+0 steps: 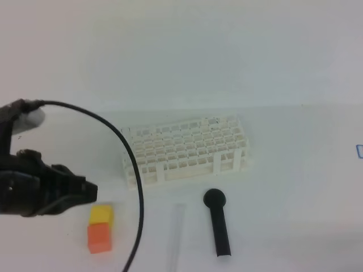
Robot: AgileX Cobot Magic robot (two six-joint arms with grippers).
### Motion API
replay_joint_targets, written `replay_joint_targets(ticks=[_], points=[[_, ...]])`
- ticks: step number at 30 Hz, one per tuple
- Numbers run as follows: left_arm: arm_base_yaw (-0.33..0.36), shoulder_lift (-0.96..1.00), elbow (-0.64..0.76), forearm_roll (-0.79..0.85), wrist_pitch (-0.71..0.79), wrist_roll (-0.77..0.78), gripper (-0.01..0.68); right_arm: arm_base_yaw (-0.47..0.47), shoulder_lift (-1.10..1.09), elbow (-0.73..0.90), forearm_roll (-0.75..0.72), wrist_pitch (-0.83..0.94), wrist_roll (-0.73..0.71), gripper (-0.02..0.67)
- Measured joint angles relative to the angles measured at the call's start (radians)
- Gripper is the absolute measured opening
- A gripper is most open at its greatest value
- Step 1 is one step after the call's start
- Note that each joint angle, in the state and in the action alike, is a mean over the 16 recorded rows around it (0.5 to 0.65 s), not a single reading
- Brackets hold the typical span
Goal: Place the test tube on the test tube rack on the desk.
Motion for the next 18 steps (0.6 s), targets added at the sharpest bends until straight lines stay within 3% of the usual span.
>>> replay_joint_targets(ticks=[11, 18], points=[[-0.249, 0.022, 0.0, 0.275, 0.009, -0.273, -0.001, 0.0, 0.0, 0.003, 0.044, -0.087, -0.007, -0.001], [-0.302, 0.056, 0.0, 0.242, 0.02, -0.324, -0.001, 0.0, 0.0, 0.006, 0.285, -0.305, 0.066, -0.001]])
